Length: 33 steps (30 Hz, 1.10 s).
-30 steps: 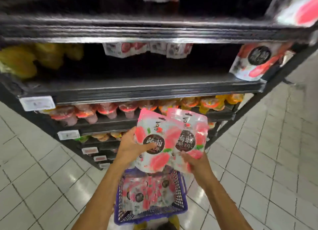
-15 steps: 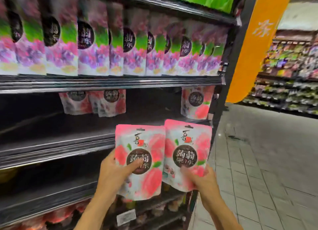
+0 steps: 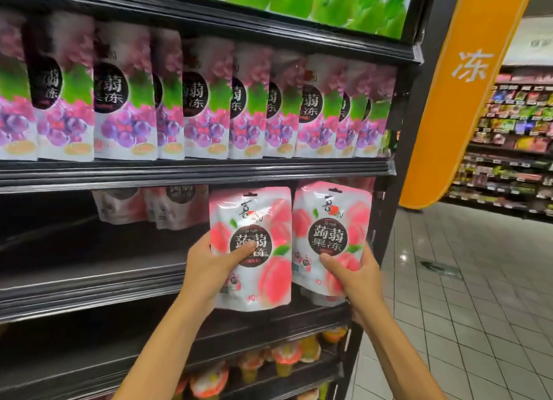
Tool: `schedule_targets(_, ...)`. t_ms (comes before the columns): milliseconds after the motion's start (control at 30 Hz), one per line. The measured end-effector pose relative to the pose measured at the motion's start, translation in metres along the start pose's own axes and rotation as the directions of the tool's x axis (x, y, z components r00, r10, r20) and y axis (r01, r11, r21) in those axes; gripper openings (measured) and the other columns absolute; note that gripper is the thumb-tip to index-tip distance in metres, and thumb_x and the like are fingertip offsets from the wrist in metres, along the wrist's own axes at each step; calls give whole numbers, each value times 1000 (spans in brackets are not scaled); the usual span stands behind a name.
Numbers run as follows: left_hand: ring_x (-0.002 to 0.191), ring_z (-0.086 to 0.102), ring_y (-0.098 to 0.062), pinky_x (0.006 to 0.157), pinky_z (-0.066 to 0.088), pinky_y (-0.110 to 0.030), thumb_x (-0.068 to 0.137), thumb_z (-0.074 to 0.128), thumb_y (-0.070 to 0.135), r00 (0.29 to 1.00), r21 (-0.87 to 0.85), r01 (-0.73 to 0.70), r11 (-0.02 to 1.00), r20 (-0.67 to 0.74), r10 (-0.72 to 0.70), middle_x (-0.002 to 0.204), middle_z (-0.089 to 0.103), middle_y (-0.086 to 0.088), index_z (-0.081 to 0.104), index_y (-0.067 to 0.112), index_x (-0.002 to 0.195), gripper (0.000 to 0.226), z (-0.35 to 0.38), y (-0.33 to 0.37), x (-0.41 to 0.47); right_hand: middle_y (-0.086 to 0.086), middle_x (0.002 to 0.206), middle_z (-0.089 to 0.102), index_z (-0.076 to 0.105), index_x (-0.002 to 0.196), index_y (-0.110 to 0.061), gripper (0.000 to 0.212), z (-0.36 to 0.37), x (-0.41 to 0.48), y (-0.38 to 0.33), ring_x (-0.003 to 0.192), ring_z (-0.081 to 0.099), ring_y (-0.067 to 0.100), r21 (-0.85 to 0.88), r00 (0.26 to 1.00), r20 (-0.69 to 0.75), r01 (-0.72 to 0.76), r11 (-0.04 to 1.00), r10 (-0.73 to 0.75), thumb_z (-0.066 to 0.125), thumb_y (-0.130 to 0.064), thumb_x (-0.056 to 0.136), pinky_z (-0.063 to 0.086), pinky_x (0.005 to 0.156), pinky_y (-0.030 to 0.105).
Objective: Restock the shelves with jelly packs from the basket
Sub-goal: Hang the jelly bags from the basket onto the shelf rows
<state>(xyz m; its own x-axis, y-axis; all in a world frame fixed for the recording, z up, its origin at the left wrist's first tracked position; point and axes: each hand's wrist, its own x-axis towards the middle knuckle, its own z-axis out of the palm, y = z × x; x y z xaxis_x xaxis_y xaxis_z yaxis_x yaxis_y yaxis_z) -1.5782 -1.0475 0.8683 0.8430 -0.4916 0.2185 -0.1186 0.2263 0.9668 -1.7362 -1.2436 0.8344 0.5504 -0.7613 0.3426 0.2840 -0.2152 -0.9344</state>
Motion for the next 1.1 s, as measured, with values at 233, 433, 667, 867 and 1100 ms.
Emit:
schedule_targets(233,67,72,-4,45,49,-14,69,86,21,999,26,-2,1000,-37,3,78,75,13,68,22,92,29,14,-1,19,-11,110,71,58,120,-36,63,3,45,16,102,69,13,-107,997,80,12,994,-4,88,-33,65,59,85,36)
schedule_targets(433,68,73,-8,44,49,-15,70,85,22,998,55,10,998,-57,-7,80,76,7,68,18,96,31,20,-9,25,-11,123,64,50,129,-38,75,13,67,25,117,59,14,-121,997,79,15,993,-5,87,-44,64,53,92,36)
schedule_targets(667,77,75,-17,56,56,-22,67,86,27,998,74,3,997,-68,2,86,77,0,69,15,98,36,22,-9,29,-3,149,44,33,148,-29,101,15,95,17,137,41,19,-118,998,37,46,992,-41,86,-48,64,39,112,48)
schedule_targets(867,80,75,-19,65,59,-33,65,87,30,997,71,15,997,-81,-9,88,77,-1,70,19,98,39,29,-12,29,0,153,38,28,150,-25,103,14,92,27,141,36,18,-191,998,42,61,980,-54,84,-48,67,37,114,50)
schedule_targets(1100,82,75,-19,67,60,-35,60,87,34,994,74,35,997,-106,-27,89,77,1,69,19,99,45,36,-18,25,-10,109,62,53,111,-31,56,-2,74,30,103,60,10,-372,986,84,168,913,-147,83,-51,68,54,88,38)
